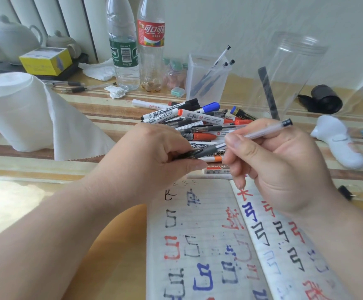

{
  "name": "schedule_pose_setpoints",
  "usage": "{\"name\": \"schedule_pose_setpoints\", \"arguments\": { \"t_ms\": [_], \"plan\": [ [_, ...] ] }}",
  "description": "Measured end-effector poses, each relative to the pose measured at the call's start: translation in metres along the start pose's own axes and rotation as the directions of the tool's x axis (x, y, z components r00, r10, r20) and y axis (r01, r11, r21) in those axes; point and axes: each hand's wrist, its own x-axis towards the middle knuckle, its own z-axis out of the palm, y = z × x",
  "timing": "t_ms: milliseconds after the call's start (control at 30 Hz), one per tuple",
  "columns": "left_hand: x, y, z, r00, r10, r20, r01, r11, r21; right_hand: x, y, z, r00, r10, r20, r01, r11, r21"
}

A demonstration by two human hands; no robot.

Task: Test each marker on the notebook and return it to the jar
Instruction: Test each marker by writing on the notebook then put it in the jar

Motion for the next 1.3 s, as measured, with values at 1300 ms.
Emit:
{"name": "schedule_pose_setpoints", "arguments": {
  "t_ms": [1300],
  "plan": [
    [-0.001,-0.012,0.015,0.947,-0.269,0.175,0.257,0.962,0.092,0.13,-0.012,-0.012,0.915,-0.07,-0.398,-0.092,0.922,-0.375]
  ]
}}
